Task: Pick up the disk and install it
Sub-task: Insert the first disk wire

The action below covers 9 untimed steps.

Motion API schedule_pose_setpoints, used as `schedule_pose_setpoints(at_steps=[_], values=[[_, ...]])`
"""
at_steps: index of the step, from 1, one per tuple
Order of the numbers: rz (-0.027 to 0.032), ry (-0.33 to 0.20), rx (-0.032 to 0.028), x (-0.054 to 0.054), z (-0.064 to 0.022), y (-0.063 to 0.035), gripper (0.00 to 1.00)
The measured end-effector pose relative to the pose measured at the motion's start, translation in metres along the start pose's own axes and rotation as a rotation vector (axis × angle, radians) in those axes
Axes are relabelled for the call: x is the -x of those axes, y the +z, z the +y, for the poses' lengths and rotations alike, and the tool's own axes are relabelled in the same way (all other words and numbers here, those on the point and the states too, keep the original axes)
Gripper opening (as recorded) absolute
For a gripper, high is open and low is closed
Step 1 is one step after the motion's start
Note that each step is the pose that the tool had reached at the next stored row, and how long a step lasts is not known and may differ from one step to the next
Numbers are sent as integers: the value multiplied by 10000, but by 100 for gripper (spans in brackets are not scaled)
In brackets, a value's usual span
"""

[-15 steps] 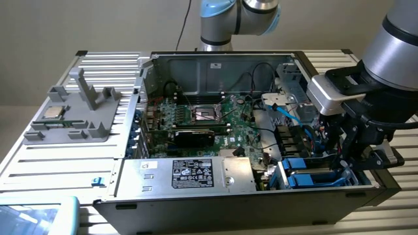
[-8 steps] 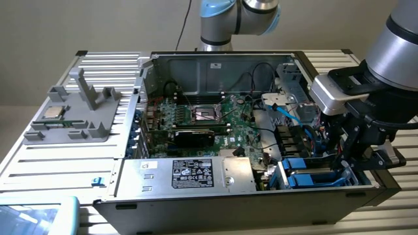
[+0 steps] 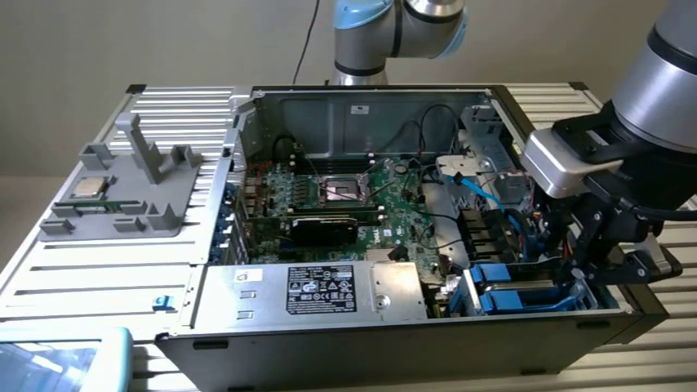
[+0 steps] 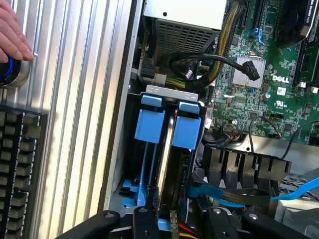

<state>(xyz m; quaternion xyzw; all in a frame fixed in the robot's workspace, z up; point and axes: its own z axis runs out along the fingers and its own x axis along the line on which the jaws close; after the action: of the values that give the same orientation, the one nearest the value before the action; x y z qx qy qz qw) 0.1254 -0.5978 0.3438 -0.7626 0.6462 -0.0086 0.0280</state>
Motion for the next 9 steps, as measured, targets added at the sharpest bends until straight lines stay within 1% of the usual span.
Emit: schedule_pose_setpoints(at_steps=[2,3,5,6,7,9], values=[[-15,-77,0,-14,2,2,40],[-34,-102,-2,-21,3,6,40],[-109,-116,-15,-28,5,15,40],[-168,-123,-24,-28,5,21,40],[-274,-133,-42,-29,6,25,40],[-512,-140,-82,-41,8,34,40]])
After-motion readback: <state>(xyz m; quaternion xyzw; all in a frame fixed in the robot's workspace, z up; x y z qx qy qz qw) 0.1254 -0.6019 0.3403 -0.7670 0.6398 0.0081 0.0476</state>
